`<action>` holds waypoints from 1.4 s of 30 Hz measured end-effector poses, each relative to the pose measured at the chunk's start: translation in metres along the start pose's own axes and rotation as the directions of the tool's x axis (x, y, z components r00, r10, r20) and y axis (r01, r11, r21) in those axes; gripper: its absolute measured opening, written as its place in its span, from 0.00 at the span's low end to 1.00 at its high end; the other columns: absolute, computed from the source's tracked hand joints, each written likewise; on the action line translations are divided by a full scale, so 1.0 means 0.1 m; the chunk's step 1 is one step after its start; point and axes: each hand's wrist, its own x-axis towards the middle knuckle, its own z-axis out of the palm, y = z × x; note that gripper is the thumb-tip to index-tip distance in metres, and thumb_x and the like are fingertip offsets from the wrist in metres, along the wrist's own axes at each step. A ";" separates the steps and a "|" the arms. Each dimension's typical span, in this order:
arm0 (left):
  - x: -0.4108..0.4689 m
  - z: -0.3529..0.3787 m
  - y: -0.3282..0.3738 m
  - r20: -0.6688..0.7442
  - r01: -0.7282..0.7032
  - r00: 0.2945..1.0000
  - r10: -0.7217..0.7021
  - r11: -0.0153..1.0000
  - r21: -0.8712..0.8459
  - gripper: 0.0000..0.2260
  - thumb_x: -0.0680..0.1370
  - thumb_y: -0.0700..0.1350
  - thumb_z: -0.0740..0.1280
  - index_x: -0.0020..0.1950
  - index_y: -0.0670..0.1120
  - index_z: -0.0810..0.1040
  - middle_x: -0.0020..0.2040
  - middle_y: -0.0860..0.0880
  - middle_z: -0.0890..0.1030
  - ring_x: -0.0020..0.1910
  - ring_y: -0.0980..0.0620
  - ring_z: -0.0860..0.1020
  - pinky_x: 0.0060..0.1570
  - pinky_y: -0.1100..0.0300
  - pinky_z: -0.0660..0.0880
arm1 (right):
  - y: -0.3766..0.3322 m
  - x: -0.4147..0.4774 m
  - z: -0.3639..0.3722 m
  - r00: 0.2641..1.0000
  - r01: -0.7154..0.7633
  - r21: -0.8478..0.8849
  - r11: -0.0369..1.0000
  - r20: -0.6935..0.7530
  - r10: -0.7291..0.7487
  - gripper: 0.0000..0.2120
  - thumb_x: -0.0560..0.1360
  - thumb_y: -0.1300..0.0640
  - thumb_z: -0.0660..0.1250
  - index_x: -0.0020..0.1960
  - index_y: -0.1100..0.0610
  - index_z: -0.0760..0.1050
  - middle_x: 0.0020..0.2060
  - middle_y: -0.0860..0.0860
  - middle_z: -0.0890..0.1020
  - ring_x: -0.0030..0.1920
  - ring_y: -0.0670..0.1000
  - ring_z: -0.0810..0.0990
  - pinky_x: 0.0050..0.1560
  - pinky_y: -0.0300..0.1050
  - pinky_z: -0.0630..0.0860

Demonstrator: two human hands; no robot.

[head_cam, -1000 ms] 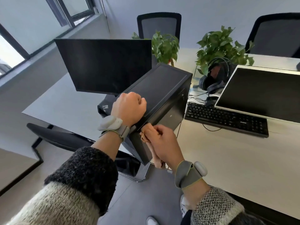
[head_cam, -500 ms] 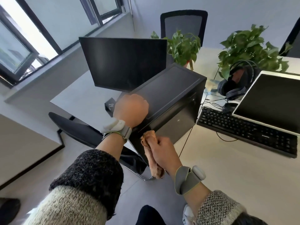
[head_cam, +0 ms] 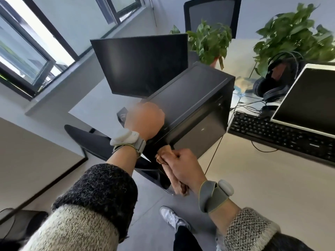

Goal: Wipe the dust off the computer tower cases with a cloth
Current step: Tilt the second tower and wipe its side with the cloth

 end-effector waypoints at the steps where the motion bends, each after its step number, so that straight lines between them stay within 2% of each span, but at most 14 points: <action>1: 0.00 -0.01 0.03 0.013 0.001 1.000 -0.001 0.999 0.041 0.17 0.77 0.49 0.63 0.31 0.42 0.73 0.28 0.47 0.73 0.30 0.42 0.74 0.34 0.56 0.71 | -0.08 0.00 -0.03 0.998 0.047 0.032 0.998 -0.032 -0.046 0.23 0.81 0.45 0.70 0.35 0.61 0.79 0.25 0.48 0.77 0.27 0.45 0.74 0.30 0.38 0.68; 4: -0.02 -0.03 0.05 0.023 0.019 1.000 -0.021 0.997 0.081 0.17 0.77 0.50 0.63 0.31 0.43 0.73 0.29 0.47 0.75 0.31 0.42 0.76 0.35 0.54 0.73 | -0.16 0.02 -0.05 0.989 0.137 0.052 0.989 -0.065 -0.134 0.24 0.83 0.47 0.68 0.33 0.59 0.77 0.24 0.45 0.75 0.27 0.43 0.72 0.30 0.35 0.67; 8: -0.06 -0.02 0.06 0.015 0.029 0.999 -0.030 0.998 0.060 0.19 0.78 0.49 0.64 0.29 0.43 0.69 0.27 0.46 0.73 0.29 0.43 0.73 0.34 0.54 0.71 | -0.04 -0.07 -0.12 0.999 0.039 0.213 0.976 -0.035 -0.032 0.20 0.83 0.52 0.70 0.33 0.56 0.78 0.24 0.41 0.78 0.28 0.38 0.77 0.35 0.29 0.69; 11: -0.08 -0.03 0.06 0.001 0.048 0.999 -0.048 0.998 0.045 0.18 0.77 0.48 0.64 0.30 0.42 0.71 0.27 0.46 0.73 0.29 0.43 0.74 0.35 0.53 0.74 | -0.13 -0.07 -0.18 0.995 0.065 0.139 0.988 -0.080 -0.054 0.20 0.80 0.48 0.72 0.34 0.57 0.80 0.25 0.44 0.79 0.28 0.41 0.77 0.33 0.33 0.70; 14: -0.07 -0.04 0.07 -0.002 0.044 0.999 -0.044 0.998 0.040 0.17 0.77 0.49 0.63 0.31 0.42 0.74 0.28 0.46 0.74 0.30 0.43 0.76 0.35 0.53 0.77 | -0.27 0.02 -0.22 0.970 0.208 0.110 0.972 -0.151 -0.190 0.22 0.81 0.45 0.71 0.37 0.61 0.80 0.27 0.51 0.77 0.29 0.44 0.73 0.30 0.39 0.69; 16: -0.06 -0.04 0.07 0.000 0.046 0.999 -0.046 0.998 0.039 0.17 0.77 0.49 0.63 0.30 0.42 0.73 0.28 0.46 0.74 0.30 0.44 0.76 0.35 0.53 0.76 | -0.24 0.06 -0.24 0.963 0.241 0.107 0.965 -0.150 -0.223 0.21 0.81 0.45 0.71 0.37 0.60 0.80 0.28 0.52 0.78 0.30 0.44 0.73 0.31 0.40 0.69; 21: -0.08 -0.04 0.07 -0.009 0.047 0.999 -0.047 0.999 0.023 0.17 0.77 0.48 0.63 0.29 0.43 0.72 0.27 0.47 0.73 0.29 0.46 0.75 0.33 0.54 0.76 | -0.04 0.09 -0.31 0.989 0.075 0.090 0.993 -0.130 -0.063 0.21 0.80 0.44 0.72 0.35 0.57 0.79 0.25 0.44 0.76 0.28 0.42 0.74 0.32 0.37 0.69; 25: -0.06 -0.03 0.07 -0.026 0.060 0.998 -0.059 0.998 0.016 0.18 0.78 0.47 0.64 0.29 0.43 0.73 0.27 0.46 0.73 0.27 0.49 0.72 0.30 0.58 0.65 | -0.22 0.16 -0.36 0.967 0.195 0.020 0.981 -0.169 -0.188 0.24 0.80 0.45 0.71 0.32 0.57 0.72 0.24 0.45 0.70 0.28 0.45 0.68 0.31 0.44 0.67; 28: -0.07 -0.02 0.07 -0.023 0.059 0.998 -0.059 0.998 0.010 0.18 0.77 0.47 0.64 0.29 0.43 0.72 0.27 0.46 0.73 0.26 0.49 0.72 0.29 0.60 0.65 | -0.11 0.16 -0.35 0.975 0.182 0.052 0.982 -0.140 -0.174 0.22 0.81 0.44 0.71 0.37 0.60 0.77 0.26 0.49 0.75 0.30 0.44 0.71 0.33 0.45 0.69; 31: -0.06 0.00 0.06 -0.011 0.071 0.997 -0.071 0.997 0.021 0.17 0.77 0.48 0.63 0.30 0.42 0.72 0.27 0.46 0.73 0.28 0.46 0.73 0.31 0.58 0.66 | 0.04 0.16 -0.39 0.989 0.083 0.051 0.995 -0.128 -0.076 0.21 0.81 0.43 0.71 0.37 0.57 0.78 0.26 0.45 0.76 0.29 0.42 0.73 0.34 0.40 0.70; 34: -0.04 -0.01 0.05 -0.015 0.078 0.997 -0.078 0.997 0.025 0.17 0.77 0.48 0.63 0.30 0.42 0.73 0.28 0.46 0.73 0.27 0.48 0.72 0.30 0.59 0.64 | -0.14 0.18 -0.41 0.975 0.156 -0.029 0.987 -0.156 -0.159 0.23 0.80 0.43 0.70 0.36 0.60 0.78 0.27 0.53 0.77 0.29 0.45 0.72 0.31 0.43 0.69; 37: -0.03 0.00 0.04 -0.027 0.075 0.997 -0.074 0.997 0.036 0.18 0.77 0.47 0.63 0.29 0.43 0.71 0.27 0.47 0.72 0.27 0.50 0.70 0.29 0.60 0.62 | -0.20 0.19 -0.38 0.961 0.228 0.027 0.973 -0.167 -0.221 0.23 0.80 0.44 0.70 0.38 0.62 0.77 0.30 0.57 0.78 0.31 0.47 0.72 0.34 0.48 0.70; 40: -0.04 0.00 0.04 -0.029 0.074 0.997 -0.073 0.996 0.043 0.17 0.78 0.47 0.63 0.30 0.42 0.72 0.27 0.46 0.72 0.27 0.49 0.70 0.28 0.61 0.61 | 0.00 0.21 -0.41 0.986 0.119 0.124 0.985 -0.135 -0.102 0.21 0.81 0.44 0.71 0.39 0.59 0.79 0.29 0.53 0.78 0.32 0.44 0.75 0.35 0.44 0.71; 42: -0.05 0.00 0.03 -0.034 0.076 0.997 -0.075 0.996 0.051 0.17 0.77 0.48 0.63 0.30 0.41 0.73 0.28 0.45 0.73 0.28 0.47 0.71 0.28 0.61 0.61 | 0.04 0.21 -0.46 0.989 0.073 0.095 0.993 -0.133 -0.059 0.21 0.80 0.43 0.72 0.37 0.58 0.79 0.26 0.48 0.76 0.30 0.43 0.74 0.33 0.41 0.70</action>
